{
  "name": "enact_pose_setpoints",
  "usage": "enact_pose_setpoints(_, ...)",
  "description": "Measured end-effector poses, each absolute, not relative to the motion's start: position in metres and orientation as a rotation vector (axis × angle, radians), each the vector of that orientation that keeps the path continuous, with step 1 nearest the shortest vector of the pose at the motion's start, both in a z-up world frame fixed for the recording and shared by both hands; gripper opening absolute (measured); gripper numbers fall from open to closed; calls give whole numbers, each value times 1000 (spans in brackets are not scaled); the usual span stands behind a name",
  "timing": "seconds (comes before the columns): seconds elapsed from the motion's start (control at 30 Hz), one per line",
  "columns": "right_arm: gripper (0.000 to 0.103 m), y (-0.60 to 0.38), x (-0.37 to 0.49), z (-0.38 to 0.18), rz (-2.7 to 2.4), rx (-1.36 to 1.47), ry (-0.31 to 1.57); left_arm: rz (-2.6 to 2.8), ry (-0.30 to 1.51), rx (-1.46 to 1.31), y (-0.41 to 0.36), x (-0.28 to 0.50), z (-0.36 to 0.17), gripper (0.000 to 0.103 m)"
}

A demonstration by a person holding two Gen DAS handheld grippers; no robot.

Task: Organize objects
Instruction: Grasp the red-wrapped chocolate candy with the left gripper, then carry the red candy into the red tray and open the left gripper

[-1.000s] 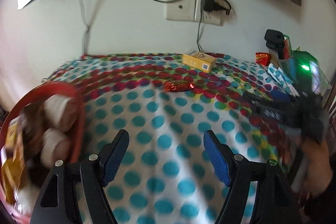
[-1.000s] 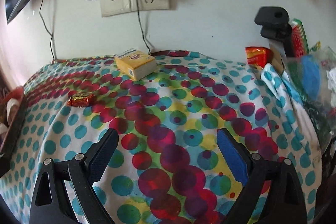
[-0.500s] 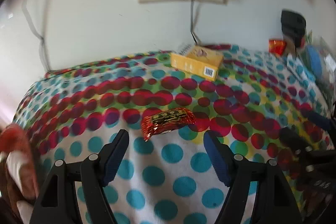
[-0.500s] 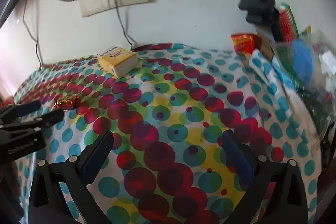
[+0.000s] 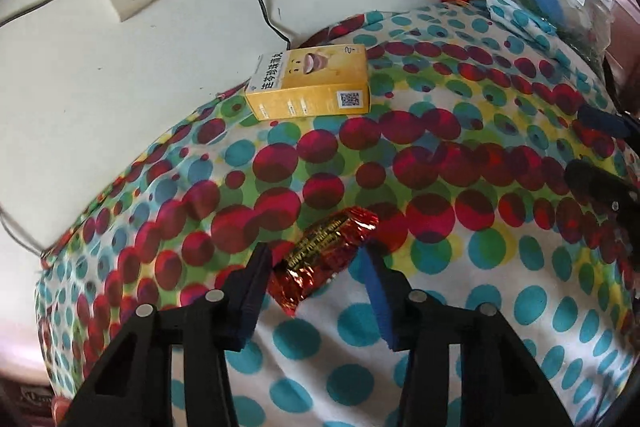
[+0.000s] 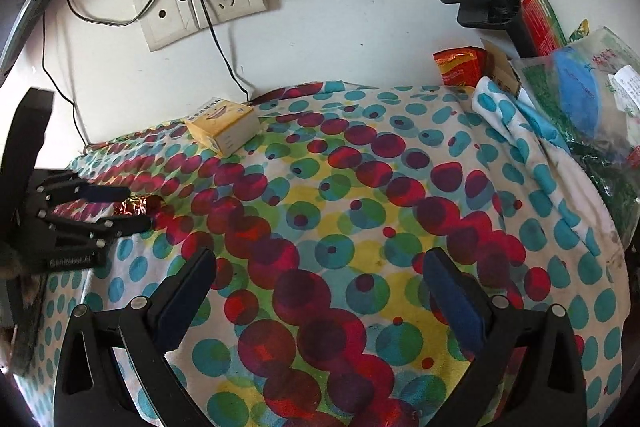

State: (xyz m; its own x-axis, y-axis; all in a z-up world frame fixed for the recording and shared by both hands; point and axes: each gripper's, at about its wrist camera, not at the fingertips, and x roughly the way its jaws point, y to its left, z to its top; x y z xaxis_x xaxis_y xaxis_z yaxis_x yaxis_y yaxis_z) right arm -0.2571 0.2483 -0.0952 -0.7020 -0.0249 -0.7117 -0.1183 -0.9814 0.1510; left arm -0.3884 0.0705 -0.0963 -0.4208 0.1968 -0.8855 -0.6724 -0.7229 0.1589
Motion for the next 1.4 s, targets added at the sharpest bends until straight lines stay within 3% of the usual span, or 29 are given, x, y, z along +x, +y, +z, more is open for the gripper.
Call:
enact_pose_setpoints(0.13, 103, 249, -257, -96, 2839, -1198, 298, 2145, 683, -1249, 73, -391, -96, 29)
enact_pose_setpoints(0.27, 103, 247, -258, -95, 2836, -1200, 282, 2184, 689, -1229, 74, -383, -95, 23)
enact_pose_setpoints(0.43, 103, 240, -254, -90, 2858, -1158, 227, 2255, 744, -1185, 75, -364, -88, 22)
enact_pose_setpoints(0.93, 103, 219, -254, -87, 2852, -1135, 24, 2625, 669, -1267, 16, -324, -44, 22)
enact_pose_setpoints(1.27, 103, 202, -253, -88, 2844, -1130, -133, 2836, 601, -1287, -64, -290, 1, 22)
enact_pose_setpoints(1.4, 103, 190, -251, -87, 2865, -1105, -230, 2918, 489, -1314, -121, -266, 17, 22)
